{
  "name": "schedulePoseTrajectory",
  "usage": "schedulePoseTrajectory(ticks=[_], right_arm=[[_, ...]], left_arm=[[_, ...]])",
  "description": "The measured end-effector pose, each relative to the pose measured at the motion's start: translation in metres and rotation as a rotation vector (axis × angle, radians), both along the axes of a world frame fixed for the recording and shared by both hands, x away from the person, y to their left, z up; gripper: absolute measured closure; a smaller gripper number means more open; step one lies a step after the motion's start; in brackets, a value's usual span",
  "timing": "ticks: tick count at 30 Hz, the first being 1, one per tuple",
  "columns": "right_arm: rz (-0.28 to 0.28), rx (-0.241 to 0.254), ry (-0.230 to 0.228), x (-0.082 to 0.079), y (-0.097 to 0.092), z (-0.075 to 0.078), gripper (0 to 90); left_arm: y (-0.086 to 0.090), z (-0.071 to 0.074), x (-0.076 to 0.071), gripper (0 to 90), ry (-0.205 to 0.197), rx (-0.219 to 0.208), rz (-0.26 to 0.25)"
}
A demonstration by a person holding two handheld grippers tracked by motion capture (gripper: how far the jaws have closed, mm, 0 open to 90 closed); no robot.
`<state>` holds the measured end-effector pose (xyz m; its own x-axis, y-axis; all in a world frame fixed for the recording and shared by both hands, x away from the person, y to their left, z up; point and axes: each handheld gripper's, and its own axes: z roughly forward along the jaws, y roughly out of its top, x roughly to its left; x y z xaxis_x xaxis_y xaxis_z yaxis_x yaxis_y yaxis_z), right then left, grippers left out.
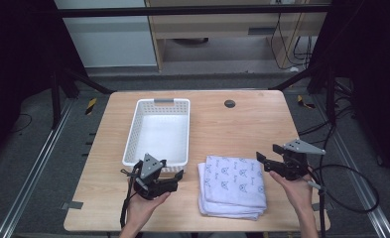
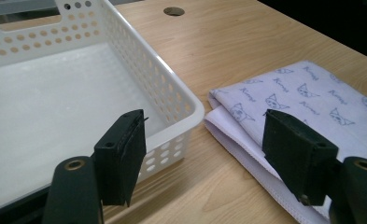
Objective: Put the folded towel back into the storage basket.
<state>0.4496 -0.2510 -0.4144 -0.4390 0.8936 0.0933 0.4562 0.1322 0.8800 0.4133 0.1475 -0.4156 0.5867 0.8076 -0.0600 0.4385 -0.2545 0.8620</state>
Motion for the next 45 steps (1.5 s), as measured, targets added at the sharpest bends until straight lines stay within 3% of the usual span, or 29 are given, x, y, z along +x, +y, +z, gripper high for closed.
schedulePoseTrajectory(ticks=[11, 18, 45], right_arm=[[0.0, -0.019, 0.012, 0.001, 0.0, -0.01, 30.9], [0.02, -0.042, 0.055, 0.004, 0.003, -0.023, 30.8], [0.036, -0.086, 0.13, 0.013, 0.007, -0.051, 33.2]], left_arm=[[-0.018, -0.009, -0.004, 29.2, 0.02, 0.013, -0.041], [-0.028, -0.017, -0.005, 29.1, 0.038, 0.033, -0.067], [-0.065, -0.048, -0.008, 28.0, 0.108, 0.102, -0.14]])
